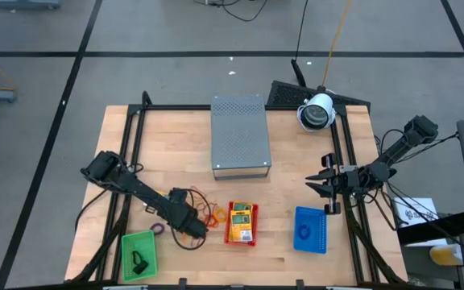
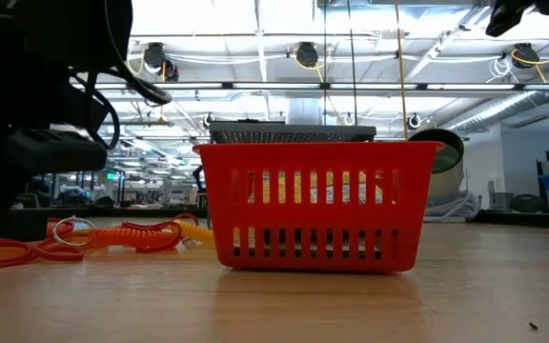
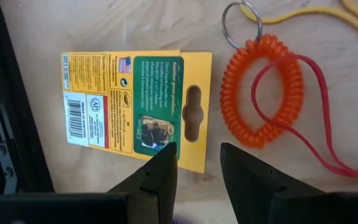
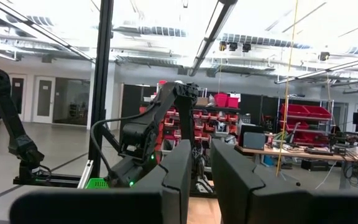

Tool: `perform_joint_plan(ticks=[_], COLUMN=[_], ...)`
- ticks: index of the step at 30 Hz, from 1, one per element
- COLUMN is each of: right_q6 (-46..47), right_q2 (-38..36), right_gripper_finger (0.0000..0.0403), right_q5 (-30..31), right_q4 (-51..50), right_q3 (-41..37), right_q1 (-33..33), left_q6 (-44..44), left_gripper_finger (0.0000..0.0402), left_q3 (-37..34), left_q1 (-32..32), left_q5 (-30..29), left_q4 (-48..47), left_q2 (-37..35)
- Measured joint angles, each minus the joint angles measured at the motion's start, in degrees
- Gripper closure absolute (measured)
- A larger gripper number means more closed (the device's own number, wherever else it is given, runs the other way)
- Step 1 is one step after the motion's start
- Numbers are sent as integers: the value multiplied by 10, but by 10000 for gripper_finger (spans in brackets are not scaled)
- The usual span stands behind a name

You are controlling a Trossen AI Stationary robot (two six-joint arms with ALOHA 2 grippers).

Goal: Pick & Place Office Desk Supplies
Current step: Put the yellow crayon box into the red bin

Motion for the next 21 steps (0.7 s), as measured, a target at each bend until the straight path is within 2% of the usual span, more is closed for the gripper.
perform_joint_plan(ticks=[12,21], right_q6=[0,0], right_q2=[0,0], right_gripper_finger=[353,353], right_q5=[0,-1], right_q4=[0,4], right_q3=[0,0], right_q1=[0,0], left_q6=[-15,-16], left_gripper_finger=[270,270], left_q3=[0,-1], left_q1=[0,0], left_q5=[-26,-16], left_q4=[-2,-9], left_q2=[0,0])
